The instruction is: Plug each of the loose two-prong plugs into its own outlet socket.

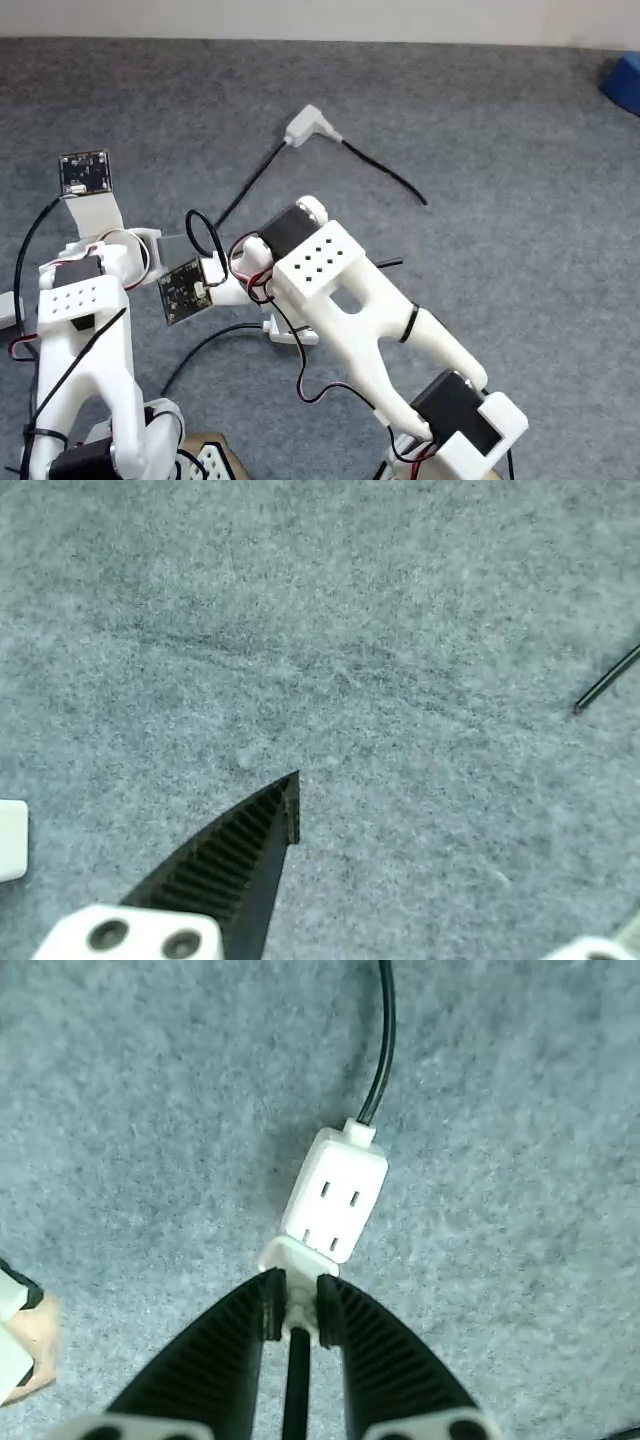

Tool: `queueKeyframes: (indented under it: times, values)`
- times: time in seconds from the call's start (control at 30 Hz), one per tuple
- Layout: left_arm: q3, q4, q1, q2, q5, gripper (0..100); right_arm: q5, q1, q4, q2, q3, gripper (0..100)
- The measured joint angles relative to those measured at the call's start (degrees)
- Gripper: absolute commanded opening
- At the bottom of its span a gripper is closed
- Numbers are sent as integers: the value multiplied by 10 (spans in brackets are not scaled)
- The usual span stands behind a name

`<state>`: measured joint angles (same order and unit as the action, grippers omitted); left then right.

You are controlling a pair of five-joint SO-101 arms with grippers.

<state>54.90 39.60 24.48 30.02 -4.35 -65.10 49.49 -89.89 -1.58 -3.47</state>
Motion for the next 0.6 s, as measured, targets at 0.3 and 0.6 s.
queueKeyframes:
  times: [0.3, 0.6]
  values:
    - [0, 0, 0, 0, 0, 510, -7, -3, 40, 0, -36, 9]
    - [0, 0, 0, 0, 0, 510, -75, -27, 56, 0, -81, 9]
